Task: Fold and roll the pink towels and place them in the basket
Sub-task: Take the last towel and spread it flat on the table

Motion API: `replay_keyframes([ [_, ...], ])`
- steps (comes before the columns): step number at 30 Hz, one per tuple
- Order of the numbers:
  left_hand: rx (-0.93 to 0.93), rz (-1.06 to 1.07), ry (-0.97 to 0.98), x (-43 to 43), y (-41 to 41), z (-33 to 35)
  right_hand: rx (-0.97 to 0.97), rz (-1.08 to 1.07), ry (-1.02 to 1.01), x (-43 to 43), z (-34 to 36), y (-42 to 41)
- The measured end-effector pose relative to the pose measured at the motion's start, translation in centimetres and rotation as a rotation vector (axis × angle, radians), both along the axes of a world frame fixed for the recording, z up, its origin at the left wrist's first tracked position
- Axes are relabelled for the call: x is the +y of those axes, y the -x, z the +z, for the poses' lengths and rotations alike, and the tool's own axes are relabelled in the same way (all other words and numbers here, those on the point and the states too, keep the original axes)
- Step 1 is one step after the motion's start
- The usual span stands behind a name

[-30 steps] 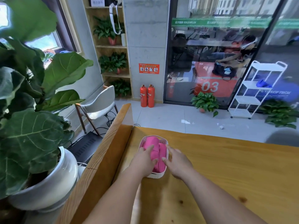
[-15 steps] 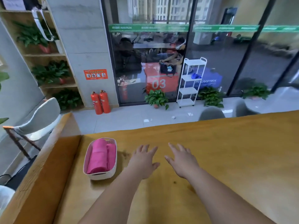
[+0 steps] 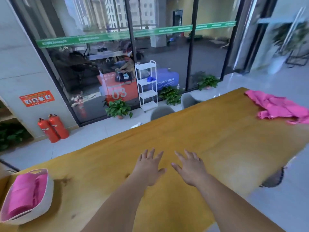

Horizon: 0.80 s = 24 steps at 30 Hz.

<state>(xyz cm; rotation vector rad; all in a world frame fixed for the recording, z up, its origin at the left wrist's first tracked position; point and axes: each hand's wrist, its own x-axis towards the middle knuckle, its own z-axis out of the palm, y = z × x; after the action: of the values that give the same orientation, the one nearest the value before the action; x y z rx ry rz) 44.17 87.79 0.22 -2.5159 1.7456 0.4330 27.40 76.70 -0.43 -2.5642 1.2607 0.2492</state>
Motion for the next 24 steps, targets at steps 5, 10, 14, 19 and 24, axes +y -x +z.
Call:
replay_keyframes([
  [5, -0.03, -0.095, -0.028, -7.6, 9.2, -0.1, 0.002, -0.091, 0.004, -5.3, -0.6, 10.0],
  [10, -0.049, -0.181, -0.023, -14.1, 17.8, -1.2, -0.001, -0.201, -0.001, -9.8, -0.7, 20.1],
  [14, -0.041, -0.27, -0.035, -18.6, 24.4, -1.2, -0.007, -0.273, 0.024, -12.5, -0.3, 27.8],
  [19, -0.026, -0.369, -0.048, -23.1, 32.1, -1.4, -0.028, -0.414, 0.032, -15.1, -0.8, 36.0],
  [24, 0.051, -0.426, -0.033, -27.4, 37.4, -2.0, -0.045, -0.516, 0.024, -16.9, -1.5, 41.4],
])
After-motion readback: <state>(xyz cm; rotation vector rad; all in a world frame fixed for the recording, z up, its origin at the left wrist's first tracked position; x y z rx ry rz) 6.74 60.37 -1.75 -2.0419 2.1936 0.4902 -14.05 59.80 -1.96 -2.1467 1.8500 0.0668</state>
